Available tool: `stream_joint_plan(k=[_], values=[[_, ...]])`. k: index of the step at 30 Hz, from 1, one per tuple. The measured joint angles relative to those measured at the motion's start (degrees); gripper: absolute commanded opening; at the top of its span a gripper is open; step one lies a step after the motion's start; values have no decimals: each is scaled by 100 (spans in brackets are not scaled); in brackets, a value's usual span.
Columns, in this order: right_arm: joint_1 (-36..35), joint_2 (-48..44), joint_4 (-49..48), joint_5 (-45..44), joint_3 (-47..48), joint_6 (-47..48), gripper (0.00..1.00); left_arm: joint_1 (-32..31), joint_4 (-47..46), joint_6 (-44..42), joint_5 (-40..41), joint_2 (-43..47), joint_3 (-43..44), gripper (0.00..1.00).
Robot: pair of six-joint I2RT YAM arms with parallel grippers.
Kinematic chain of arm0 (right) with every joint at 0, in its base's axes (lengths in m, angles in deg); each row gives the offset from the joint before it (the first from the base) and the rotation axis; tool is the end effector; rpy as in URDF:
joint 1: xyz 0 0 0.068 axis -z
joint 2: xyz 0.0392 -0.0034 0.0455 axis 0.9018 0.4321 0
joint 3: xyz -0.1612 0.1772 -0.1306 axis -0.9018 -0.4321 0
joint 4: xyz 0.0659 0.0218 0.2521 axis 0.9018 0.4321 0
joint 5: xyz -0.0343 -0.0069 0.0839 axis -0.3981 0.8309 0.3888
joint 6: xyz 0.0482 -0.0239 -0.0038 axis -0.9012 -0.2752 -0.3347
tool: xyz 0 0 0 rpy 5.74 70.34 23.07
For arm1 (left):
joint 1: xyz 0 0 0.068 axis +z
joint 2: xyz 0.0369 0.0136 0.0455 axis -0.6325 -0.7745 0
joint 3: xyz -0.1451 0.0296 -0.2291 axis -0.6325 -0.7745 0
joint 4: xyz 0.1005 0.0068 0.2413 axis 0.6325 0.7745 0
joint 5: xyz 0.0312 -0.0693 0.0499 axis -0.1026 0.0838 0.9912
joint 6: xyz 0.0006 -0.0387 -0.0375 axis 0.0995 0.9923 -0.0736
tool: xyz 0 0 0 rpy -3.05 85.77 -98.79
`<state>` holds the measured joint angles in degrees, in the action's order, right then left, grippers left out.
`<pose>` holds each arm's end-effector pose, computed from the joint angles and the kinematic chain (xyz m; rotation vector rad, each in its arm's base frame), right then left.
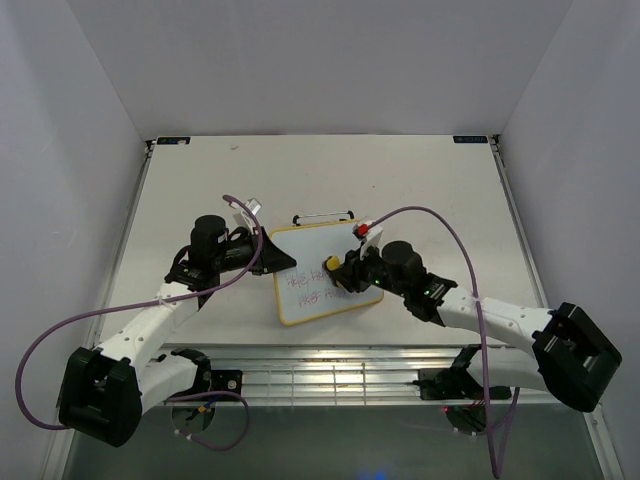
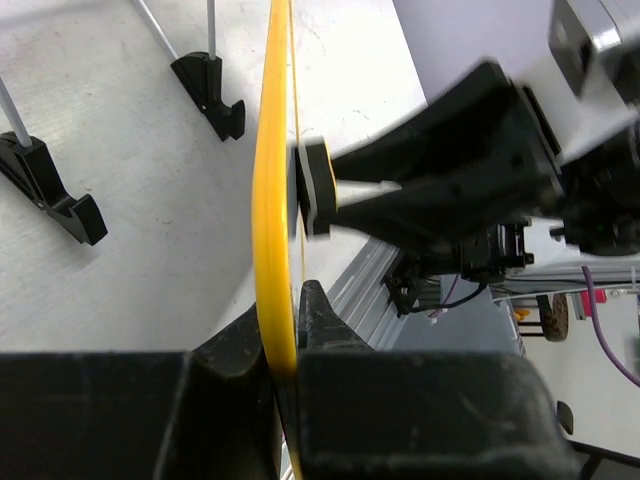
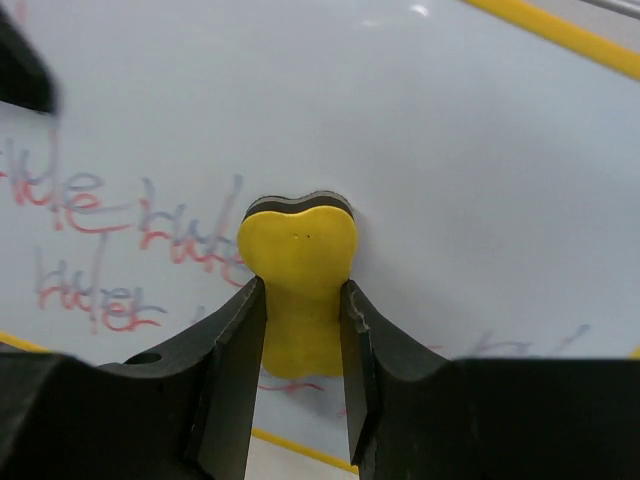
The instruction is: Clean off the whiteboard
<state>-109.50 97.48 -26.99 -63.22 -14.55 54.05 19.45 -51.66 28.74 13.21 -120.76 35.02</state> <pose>0.1775 0.1829 0.2216 -0.5969 1.8671 0.7806 0.2042 -0.0994 0.2433 0.2256 2.1602 -1.3421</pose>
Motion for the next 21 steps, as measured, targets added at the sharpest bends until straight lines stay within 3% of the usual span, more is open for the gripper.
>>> stream_joint_plan(k=[6, 10, 13, 21], values=[[-1377, 369, -293, -883, 415, -448, 8, -74, -192, -2, 264, -17, 0, 0], [-1493, 422, -240, -1016, 564, -640, 8, -170, -358, -39, 313, -94, 0, 0], [-1097, 234, -210, -831, 385, -756, 8, -240, -457, -35, 323, -138, 0, 0], [1064, -367, -44, -579, -855, -758, 8, -299, -448, 109, 280, -140, 0, 0]])
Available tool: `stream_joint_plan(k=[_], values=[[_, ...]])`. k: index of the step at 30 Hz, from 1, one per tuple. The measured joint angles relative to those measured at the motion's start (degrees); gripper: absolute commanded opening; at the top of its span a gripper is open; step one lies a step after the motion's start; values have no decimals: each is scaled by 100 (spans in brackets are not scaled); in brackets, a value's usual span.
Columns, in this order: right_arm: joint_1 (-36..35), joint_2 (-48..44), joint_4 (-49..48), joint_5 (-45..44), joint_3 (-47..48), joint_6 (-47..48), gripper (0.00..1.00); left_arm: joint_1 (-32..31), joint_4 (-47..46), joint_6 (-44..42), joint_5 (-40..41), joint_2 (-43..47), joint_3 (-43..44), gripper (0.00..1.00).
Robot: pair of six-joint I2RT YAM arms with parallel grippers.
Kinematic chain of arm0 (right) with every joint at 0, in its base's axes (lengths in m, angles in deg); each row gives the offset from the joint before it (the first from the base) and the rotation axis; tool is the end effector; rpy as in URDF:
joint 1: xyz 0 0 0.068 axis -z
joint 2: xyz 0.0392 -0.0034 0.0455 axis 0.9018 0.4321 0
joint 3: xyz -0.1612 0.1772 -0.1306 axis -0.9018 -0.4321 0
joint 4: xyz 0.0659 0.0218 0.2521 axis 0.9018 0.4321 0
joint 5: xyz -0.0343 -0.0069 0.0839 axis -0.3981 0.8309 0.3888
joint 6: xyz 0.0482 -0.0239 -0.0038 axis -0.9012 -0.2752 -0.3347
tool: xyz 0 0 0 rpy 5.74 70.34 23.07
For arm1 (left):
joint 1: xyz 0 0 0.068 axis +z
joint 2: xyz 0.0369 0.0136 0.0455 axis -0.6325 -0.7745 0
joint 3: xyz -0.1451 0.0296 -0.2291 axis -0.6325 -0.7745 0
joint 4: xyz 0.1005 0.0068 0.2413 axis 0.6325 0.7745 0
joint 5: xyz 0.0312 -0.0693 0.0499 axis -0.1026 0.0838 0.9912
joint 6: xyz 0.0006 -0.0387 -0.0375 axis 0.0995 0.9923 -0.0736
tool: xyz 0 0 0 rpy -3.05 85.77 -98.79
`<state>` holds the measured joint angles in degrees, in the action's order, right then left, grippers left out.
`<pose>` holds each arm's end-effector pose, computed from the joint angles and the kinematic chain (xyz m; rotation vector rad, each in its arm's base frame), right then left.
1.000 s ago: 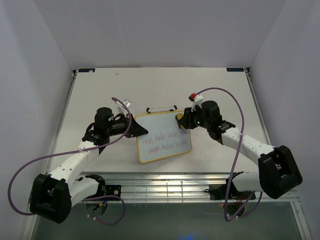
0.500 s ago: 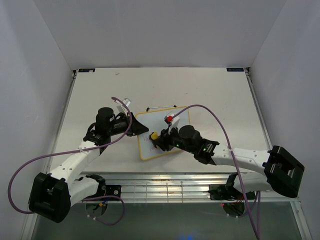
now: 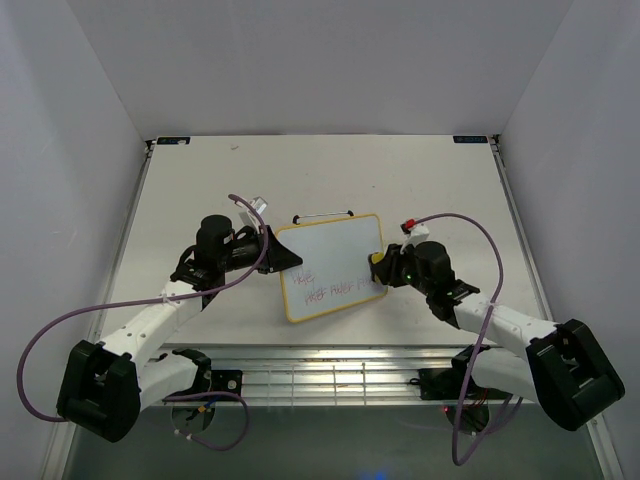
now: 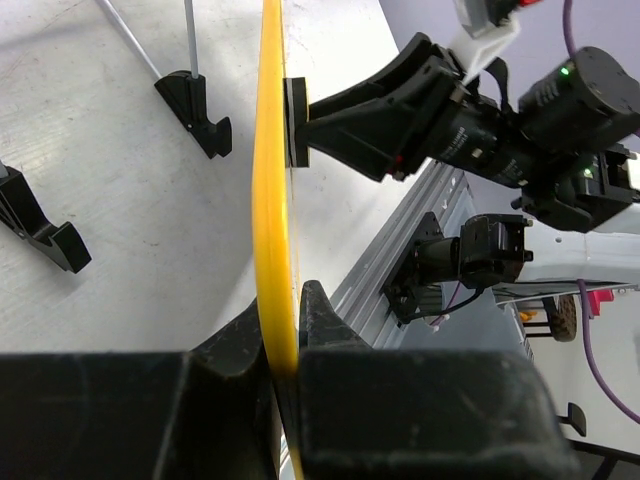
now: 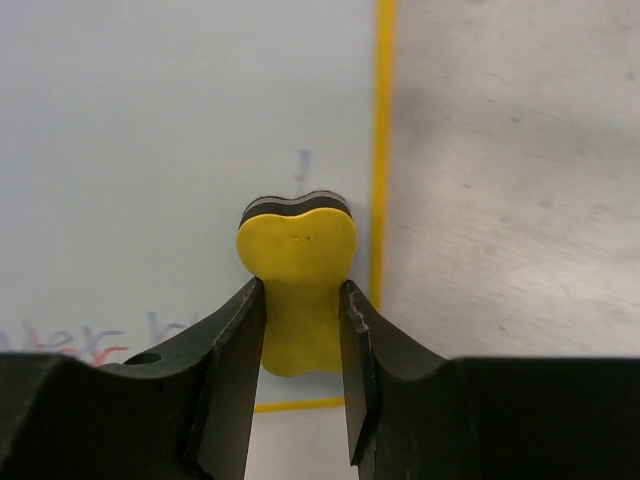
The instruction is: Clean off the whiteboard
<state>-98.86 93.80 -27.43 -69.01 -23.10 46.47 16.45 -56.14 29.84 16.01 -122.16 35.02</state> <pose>0.1873 0.1283 0.1876 -0.2288 2.0018 0.6255 0.2062 -0.1117 0.2449 0.2501 2.1210 -1.3355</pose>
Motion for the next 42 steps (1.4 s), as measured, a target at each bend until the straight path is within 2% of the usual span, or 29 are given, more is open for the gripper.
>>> stream_joint_plan(k=[4, 7, 17, 25, 36, 42], values=[[693, 105, 94, 345, -144, 52, 8, 0, -4, 39, -2, 0, 0, 0], [885, 164, 98, 575, -140, 98, 8, -2, -9, 55, -2, 0, 0, 0], [944, 444, 470, 968, 369, 254, 8, 0, -26, 70, 4, 0, 0, 0], [522, 616, 450, 957, 883, 243, 8, -2, -22, 116, 37, -24, 0, 0], [1390, 977, 503, 1058, 953, 501, 8, -57, 13, 247, 83, -46, 0, 0], [1287, 802, 555, 1099, 846, 531, 8, -76, 61, 289, 68, -46, 0, 0]])
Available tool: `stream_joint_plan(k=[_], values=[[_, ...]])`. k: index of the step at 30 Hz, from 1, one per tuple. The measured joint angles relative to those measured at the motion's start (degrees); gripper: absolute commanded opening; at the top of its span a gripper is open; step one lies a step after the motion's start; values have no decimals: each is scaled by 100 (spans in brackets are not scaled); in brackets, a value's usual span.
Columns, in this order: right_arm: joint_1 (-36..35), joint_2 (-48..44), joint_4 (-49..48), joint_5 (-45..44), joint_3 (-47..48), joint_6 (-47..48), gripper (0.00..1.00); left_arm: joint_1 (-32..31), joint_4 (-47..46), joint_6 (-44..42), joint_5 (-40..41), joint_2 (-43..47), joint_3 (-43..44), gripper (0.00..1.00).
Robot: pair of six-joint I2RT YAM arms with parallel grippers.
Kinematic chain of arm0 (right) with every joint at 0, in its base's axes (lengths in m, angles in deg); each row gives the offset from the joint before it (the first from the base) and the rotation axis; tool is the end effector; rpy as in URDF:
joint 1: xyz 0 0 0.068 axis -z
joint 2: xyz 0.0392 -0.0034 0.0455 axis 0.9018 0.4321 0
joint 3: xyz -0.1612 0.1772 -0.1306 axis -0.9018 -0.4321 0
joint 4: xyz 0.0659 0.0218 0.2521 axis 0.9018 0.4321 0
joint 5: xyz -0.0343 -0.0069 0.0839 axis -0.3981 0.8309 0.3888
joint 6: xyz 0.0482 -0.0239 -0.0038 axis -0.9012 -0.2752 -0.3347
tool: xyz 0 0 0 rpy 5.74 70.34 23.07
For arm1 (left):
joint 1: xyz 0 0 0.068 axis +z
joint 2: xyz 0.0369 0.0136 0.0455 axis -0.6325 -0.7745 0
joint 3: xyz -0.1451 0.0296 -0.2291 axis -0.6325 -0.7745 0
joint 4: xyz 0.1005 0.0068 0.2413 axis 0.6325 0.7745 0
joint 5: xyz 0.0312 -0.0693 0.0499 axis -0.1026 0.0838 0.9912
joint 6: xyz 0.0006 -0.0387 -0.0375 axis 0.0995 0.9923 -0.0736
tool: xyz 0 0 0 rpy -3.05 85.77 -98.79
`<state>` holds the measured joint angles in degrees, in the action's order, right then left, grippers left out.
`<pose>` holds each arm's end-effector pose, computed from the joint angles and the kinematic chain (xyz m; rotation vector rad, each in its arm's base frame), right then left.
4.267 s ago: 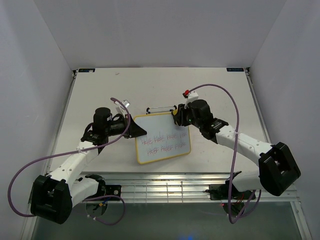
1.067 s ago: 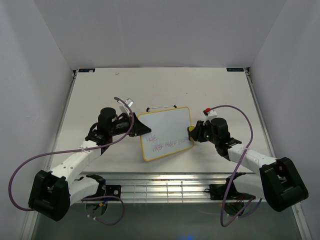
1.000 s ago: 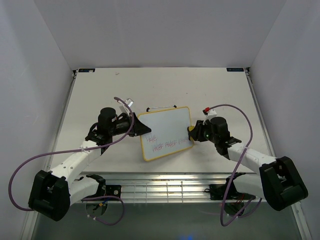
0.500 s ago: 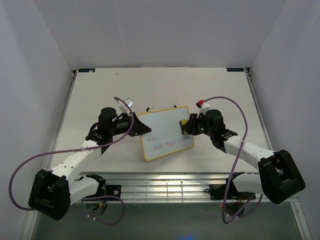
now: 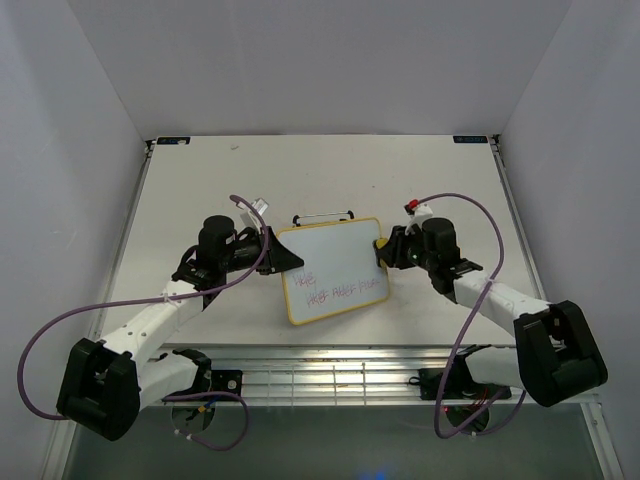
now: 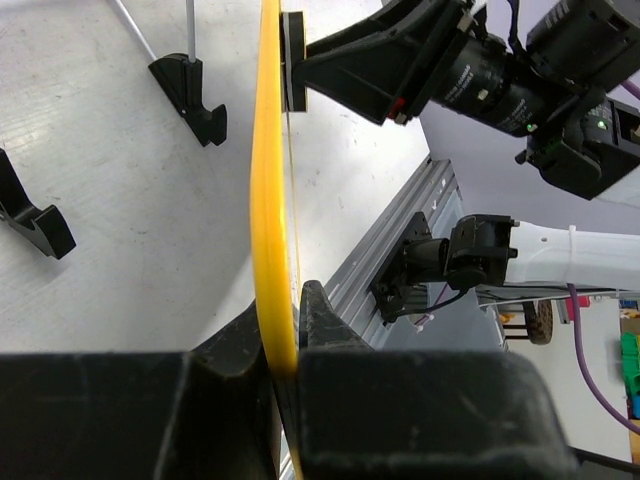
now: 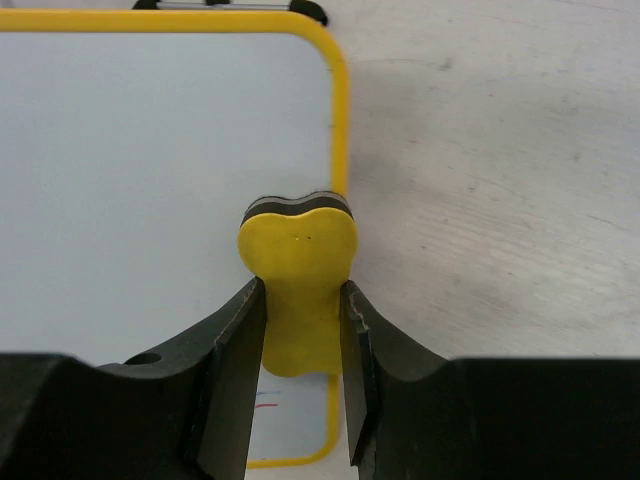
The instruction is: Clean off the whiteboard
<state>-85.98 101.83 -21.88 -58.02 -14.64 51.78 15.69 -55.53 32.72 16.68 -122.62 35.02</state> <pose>0.2372 0.1009 0.1944 -0.2222 2.0828 0.5930 0.2056 -0.1144 0.2420 0.1956 2.1617 -1.3590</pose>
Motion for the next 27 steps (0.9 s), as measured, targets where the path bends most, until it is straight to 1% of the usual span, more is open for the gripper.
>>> stream_joint_plan(k=[2, 6, 9, 14, 15, 21, 24, 27], values=[[-313, -103, -11, -81, -9, -17, 8, -11, 2, 31, 20, -2, 0, 0], [-1226, -164, -33, -337, 227, -55, 8, -20, 44, 184, 138, -22, 0, 0], [-1943, -15, -35, -634, 632, -160, 8, -46, 42, 302, 264, -70, 2, 0], [-3357, 382, -76, -1255, 1513, -372, 8, -116, 44, 413, 413, -116, 2, 0], [-3552, 446, 94, -1582, 1659, -345, 8, -116, 76, 409, 422, -107, 2, 0], [-4017, 706, 767, -2721, 2144, -389, 8, -116, 149, 450, 579, -109, 2, 0], [-4094, 691, 776, -2983, 2120, -496, 8, -116, 129, 450, 579, -109, 2, 0], [-4033, 564, 577, -2977, 1891, -645, 8, -131, 116, 450, 575, -109, 2, 0]])
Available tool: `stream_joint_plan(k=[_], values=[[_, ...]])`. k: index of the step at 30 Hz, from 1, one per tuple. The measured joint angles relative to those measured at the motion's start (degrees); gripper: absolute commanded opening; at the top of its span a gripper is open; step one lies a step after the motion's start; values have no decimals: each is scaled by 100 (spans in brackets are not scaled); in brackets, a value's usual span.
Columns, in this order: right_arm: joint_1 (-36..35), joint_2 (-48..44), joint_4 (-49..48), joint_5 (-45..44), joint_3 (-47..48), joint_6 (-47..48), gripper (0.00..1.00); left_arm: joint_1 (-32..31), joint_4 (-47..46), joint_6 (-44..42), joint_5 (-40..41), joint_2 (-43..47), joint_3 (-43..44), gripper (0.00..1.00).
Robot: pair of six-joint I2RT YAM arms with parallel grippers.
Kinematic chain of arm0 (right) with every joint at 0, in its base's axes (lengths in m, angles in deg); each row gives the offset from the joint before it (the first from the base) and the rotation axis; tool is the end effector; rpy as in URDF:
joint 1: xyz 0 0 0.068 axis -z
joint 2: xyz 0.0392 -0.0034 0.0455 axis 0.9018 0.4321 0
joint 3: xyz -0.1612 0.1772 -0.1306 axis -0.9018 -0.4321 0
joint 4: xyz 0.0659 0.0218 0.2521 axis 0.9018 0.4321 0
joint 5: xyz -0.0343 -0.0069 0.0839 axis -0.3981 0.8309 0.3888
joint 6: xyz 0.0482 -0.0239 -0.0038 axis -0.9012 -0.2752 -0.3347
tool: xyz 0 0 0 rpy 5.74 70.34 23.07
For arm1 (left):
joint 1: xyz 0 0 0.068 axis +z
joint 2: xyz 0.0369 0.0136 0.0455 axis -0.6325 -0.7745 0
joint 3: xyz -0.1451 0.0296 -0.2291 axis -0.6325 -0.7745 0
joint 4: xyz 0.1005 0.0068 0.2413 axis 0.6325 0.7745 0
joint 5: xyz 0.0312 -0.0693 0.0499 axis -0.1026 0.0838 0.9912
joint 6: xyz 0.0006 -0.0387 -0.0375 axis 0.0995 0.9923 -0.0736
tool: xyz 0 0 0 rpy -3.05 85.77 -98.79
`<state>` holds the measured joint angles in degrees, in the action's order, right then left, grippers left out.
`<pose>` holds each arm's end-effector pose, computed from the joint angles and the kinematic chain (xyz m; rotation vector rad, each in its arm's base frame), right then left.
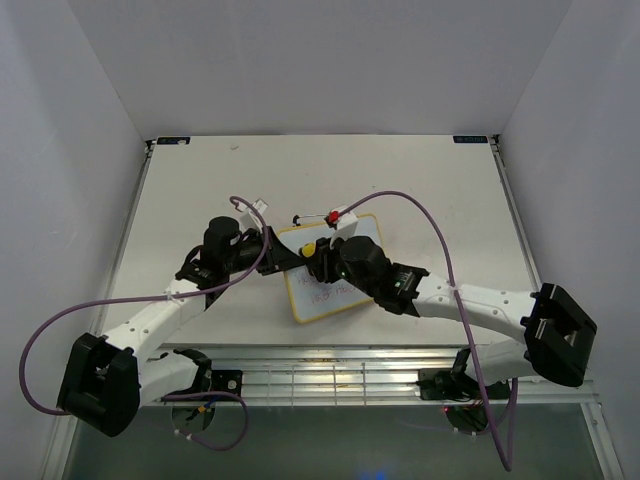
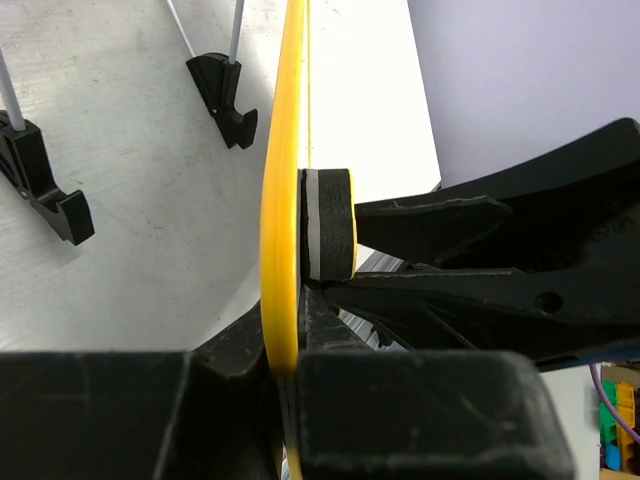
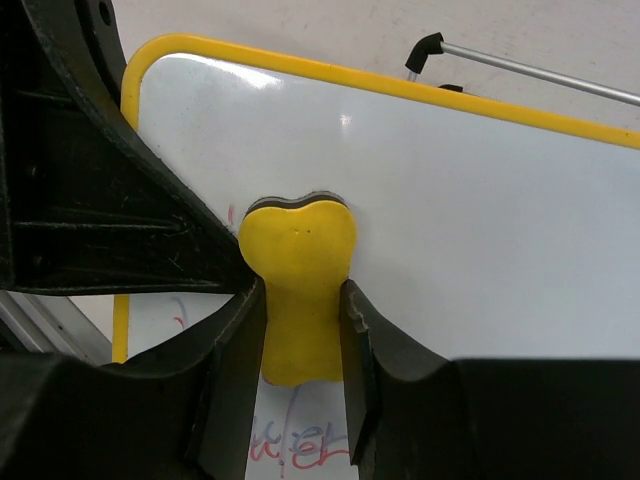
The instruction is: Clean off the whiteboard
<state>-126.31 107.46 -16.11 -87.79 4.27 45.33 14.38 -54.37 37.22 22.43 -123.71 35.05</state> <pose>0.1557 0.2670 0.2688 -0.4423 1.9067 0.6713 0.2073 -0.1180 0.2353 0.0449 2.2264 -1.3109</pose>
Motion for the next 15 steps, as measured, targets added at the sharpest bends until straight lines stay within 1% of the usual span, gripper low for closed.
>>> stream_joint_plan(k=[4, 8, 15], values=[[120, -229, -398, 201, -411, -149, 8, -103, -52, 15, 7, 0, 0, 0], [140, -304, -590, 328, -586, -166, 8, -155, -55, 20, 7, 0, 0, 0], [48, -271, -640, 42, -614, -304, 8, -157, -50, 48, 39, 0, -2, 0]])
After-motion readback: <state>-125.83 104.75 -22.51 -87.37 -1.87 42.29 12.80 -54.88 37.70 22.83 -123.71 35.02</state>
